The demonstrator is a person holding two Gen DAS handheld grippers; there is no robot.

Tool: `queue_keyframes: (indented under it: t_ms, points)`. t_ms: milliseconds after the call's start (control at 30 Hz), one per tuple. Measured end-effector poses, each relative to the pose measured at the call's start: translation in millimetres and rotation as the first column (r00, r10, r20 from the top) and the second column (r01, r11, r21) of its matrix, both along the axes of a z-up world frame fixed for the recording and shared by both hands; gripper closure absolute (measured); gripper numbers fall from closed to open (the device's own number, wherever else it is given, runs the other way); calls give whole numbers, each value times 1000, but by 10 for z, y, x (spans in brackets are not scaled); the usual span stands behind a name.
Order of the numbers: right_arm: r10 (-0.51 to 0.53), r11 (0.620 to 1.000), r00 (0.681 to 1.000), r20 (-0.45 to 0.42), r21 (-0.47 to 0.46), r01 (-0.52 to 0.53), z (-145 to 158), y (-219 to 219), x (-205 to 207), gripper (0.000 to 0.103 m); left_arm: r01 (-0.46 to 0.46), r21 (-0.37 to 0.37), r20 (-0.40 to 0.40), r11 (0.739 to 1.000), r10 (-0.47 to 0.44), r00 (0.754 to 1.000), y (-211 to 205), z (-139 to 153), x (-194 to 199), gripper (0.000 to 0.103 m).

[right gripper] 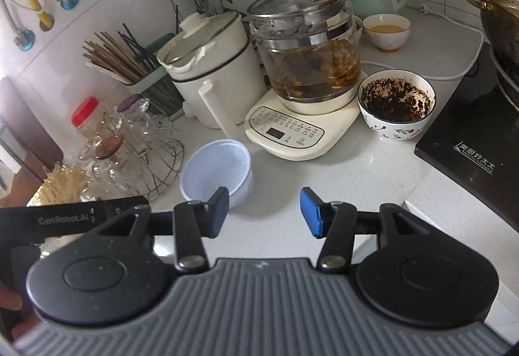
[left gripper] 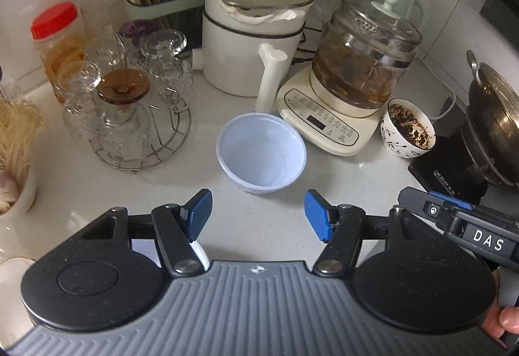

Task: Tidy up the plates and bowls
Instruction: 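Move both grippers to the rim of the pale-blue bowl by the tea maker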

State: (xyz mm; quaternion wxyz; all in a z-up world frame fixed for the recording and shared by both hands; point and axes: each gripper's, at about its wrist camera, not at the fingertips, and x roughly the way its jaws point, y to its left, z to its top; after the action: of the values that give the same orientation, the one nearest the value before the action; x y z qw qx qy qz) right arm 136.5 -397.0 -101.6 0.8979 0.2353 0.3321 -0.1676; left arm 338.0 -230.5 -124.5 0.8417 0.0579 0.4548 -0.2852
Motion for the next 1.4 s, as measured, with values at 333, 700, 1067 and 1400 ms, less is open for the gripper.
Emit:
queue_keyframes:
  t_ms: [333,700,1067,1400]
  points:
    - [15,999,998,-58,46,-13,-183,-176,293,51,-26,18,-28,1000,26,999,-167,-183,315,35]
    - [85,992,994,-71,103,-78,-338,-292,840,52,-83,25,-102,996,85,991,-231,-490,801,35]
    - [124,978,986,-114,181,-102,-589,-296,1313,61,3,63,-128,998,5,992,-392,-691,1191,40]
    - [112,981,972,-208,180,-75,-873,-300,1586,72,39,93,-184,995,-22,983,-431,-910,1438,59]
